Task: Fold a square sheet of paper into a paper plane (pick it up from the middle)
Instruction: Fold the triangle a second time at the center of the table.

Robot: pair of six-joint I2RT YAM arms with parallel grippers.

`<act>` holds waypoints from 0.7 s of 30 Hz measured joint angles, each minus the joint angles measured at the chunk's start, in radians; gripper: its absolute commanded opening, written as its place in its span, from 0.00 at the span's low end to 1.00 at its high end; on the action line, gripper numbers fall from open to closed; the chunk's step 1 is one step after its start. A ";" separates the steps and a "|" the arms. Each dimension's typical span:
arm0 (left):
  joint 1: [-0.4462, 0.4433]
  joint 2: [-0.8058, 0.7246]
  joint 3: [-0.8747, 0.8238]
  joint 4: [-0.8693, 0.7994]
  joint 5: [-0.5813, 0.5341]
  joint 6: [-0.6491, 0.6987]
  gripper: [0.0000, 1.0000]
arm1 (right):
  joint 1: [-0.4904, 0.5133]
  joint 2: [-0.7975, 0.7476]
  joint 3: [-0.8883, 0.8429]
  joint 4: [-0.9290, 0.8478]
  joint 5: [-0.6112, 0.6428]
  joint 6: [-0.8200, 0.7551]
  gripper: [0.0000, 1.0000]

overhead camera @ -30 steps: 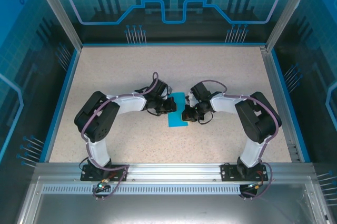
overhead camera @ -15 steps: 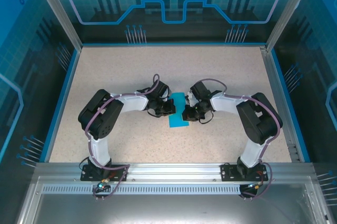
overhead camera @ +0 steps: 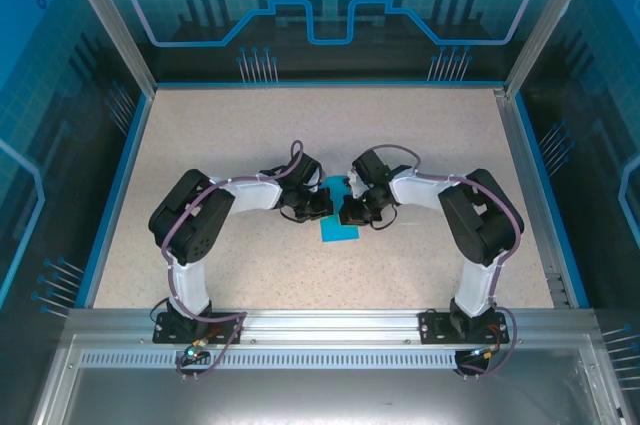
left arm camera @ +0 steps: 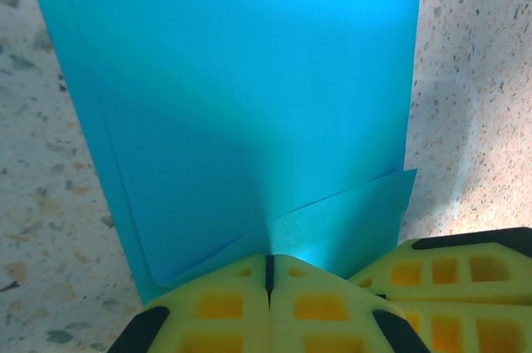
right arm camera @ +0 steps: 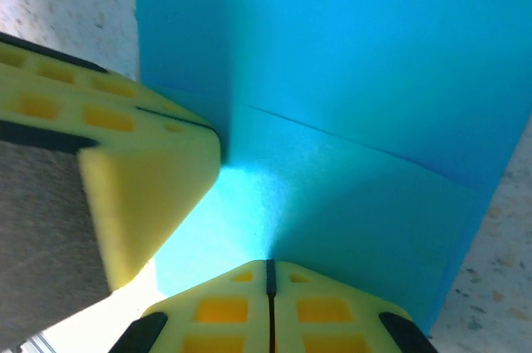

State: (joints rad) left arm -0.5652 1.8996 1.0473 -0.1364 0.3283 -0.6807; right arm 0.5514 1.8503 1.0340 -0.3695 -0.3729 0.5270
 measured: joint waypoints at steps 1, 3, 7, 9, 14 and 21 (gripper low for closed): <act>0.000 0.000 0.002 -0.003 -0.003 -0.001 0.05 | 0.000 0.000 -0.003 -0.002 0.000 -0.005 0.06; -0.001 0.002 0.008 -0.014 -0.008 -0.002 0.05 | 0.000 -0.003 -0.010 0.004 -0.001 -0.012 0.07; -0.003 0.006 0.020 -0.035 -0.016 -0.002 0.04 | -0.003 -0.038 -0.056 0.014 0.001 -0.029 0.06; -0.003 0.009 0.026 -0.043 -0.018 -0.002 0.04 | -0.007 -0.062 -0.084 0.006 0.004 -0.035 0.06; -0.003 0.011 0.031 -0.050 -0.018 -0.003 0.04 | -0.026 -0.127 -0.162 -0.008 0.003 -0.050 0.06; -0.002 0.014 0.050 -0.077 -0.019 -0.001 0.11 | -0.063 -0.212 -0.220 -0.066 0.026 -0.057 0.08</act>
State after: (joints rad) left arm -0.5674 1.9133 1.0973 -0.2134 0.3088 -0.6819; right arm 0.4885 1.6379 0.8143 -0.4351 -0.3473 0.4698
